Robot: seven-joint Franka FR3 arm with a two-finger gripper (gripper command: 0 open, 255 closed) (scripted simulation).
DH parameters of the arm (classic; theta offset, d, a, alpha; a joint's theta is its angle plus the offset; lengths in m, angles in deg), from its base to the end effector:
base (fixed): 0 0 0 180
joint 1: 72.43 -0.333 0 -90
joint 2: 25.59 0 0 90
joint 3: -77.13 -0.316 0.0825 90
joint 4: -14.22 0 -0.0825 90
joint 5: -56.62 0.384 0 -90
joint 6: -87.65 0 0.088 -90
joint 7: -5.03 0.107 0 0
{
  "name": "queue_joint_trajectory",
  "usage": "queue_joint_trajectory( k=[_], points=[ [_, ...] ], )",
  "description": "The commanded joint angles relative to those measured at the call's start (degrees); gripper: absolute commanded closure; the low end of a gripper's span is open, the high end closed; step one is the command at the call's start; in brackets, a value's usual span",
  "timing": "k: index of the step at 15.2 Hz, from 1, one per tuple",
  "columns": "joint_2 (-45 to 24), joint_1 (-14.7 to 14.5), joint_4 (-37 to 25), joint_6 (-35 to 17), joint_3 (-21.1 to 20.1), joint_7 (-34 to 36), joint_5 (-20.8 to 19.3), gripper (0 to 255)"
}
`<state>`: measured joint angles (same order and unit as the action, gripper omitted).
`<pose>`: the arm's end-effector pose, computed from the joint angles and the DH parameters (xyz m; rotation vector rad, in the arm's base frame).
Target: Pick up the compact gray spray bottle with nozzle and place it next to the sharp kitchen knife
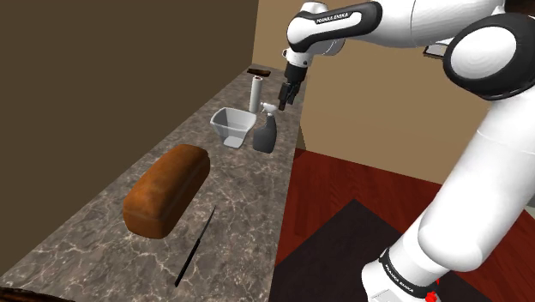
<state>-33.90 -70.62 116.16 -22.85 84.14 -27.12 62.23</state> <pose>0.5989 -0.0828 0.4725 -3.0200 -0.5721 -0.0481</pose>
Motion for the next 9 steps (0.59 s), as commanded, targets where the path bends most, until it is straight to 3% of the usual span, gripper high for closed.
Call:
queue_joint_trajectory(
  k=[1,3,9],
  points=[
    [-5.02,0.54,-5.46,0.46,0.05,-2.17,0.80,0],
    [-9.97,1.09,-11.54,1.58,-0.14,-3.86,1.48,0],
    [-10.94,0.94,-8.30,-2.63,-0.35,-4.05,1.72,0]
  ],
)
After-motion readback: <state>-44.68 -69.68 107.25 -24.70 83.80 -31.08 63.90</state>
